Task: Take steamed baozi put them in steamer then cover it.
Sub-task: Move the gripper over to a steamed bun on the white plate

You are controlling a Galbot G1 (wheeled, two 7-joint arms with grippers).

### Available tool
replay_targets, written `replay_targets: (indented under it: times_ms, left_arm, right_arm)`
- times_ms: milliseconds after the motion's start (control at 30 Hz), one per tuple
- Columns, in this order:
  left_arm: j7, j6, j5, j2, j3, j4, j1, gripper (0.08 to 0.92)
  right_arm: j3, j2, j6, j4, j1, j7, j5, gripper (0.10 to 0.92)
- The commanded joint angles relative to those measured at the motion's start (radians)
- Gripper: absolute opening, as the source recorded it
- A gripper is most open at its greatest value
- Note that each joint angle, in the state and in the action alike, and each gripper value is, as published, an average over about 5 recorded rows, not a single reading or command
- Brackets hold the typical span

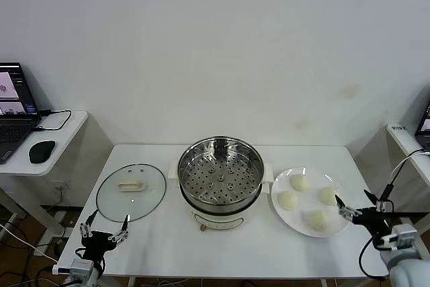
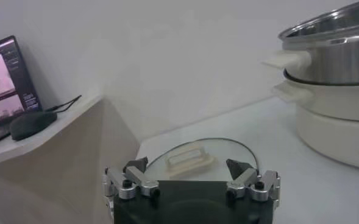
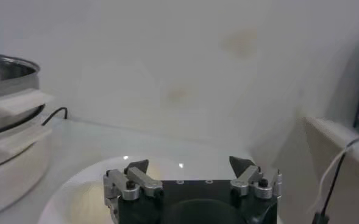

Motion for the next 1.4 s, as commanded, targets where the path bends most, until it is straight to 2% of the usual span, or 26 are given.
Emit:
replay_targets:
  times_ms: [33,67,267,533,733,867,1033,1400]
  left_arm:
    - [-0.006,-0.004,0.024,-0.029,0.0,-0.024,0.026,0.823]
    - [-0.007,-0.005,0.027,-0.032,0.0,-0.026,0.028,0.823]
    - [-0.013,-0.013,0.04,-0.059,-0.003,-0.053,0.048,0.823]
    - [-0.023,-0.022,0.06,-0.081,-0.007,-0.075,0.07,0.823]
    - [-0.026,-0.026,0.065,-0.088,-0.007,-0.082,0.081,0.823]
    - [-0.028,-0.025,0.065,-0.09,-0.009,-0.083,0.083,0.823]
    - [-0.029,-0.025,0.065,-0.09,-0.011,-0.088,0.099,0.823]
    - [-0.028,-0.022,0.068,-0.083,-0.012,-0.088,0.113,0.823]
  right_arm:
    - [-0.145,-0.32,0.061,-0.146,0.348,-0.305,-0.317,0.823]
    - [-0.157,-0.33,0.065,-0.153,0.369,-0.338,-0.333,0.823]
    - [-0.387,-0.433,0.079,-0.257,0.669,-0.743,-0.526,0.823]
    - [-0.893,-0.426,0.218,-0.545,1.151,-0.989,-0.725,0.823]
    - [-1.29,-0.357,0.329,-0.698,1.414,-1.011,-0.739,0.823]
    - [-1.445,-0.296,0.377,-0.784,1.483,-0.987,-0.767,0.823]
    - [-1.44,-0.242,0.394,-0.861,1.432,-0.982,-0.815,0.823]
    - [-1.323,-0.181,0.356,-0.919,1.316,-0.94,-0.839,0.823]
